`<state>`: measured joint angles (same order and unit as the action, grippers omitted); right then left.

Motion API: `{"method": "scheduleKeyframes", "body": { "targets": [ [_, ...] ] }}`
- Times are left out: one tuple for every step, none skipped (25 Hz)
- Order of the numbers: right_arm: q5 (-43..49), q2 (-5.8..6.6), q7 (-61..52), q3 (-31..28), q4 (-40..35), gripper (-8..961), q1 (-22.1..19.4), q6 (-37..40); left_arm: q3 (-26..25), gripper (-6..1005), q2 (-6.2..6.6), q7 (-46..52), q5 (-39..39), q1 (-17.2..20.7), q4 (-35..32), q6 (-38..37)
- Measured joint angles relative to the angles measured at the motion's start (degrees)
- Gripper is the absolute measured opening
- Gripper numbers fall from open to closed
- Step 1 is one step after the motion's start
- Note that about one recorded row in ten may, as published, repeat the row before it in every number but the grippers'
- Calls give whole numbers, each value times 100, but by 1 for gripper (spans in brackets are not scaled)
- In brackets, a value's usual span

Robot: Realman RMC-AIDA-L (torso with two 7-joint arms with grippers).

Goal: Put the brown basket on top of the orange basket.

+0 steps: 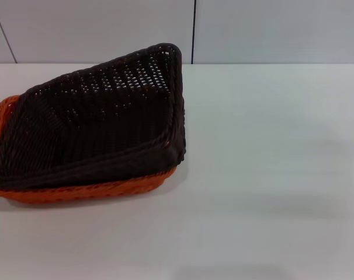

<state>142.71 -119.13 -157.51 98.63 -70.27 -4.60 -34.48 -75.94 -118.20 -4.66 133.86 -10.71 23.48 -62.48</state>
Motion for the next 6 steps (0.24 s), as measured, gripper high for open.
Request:
{"method": "scheduleKeyframes", "body": {
  "targets": [
    [0,0,0,0,0,698,0,0,0,773,0,0,0,0,0,0],
    [-17,0,-104,74,222,698,65,-293,-1,773,0,0,0,-2,2,0],
    [-29,-3,-219,127,453,698,138,-524,-3,773,0,0,0,-4,5,0],
    [-38,-6,-320,147,607,698,199,-631,-5,773,0,0,-2,-4,8,-1],
    [-74,-12,-478,205,1029,698,370,-913,-8,773,-1,0,-2,-4,12,-1],
    [-74,-12,-478,205,1029,698,370,-913,-9,773,-1,0,-1,-4,12,-1]
  ]
}}
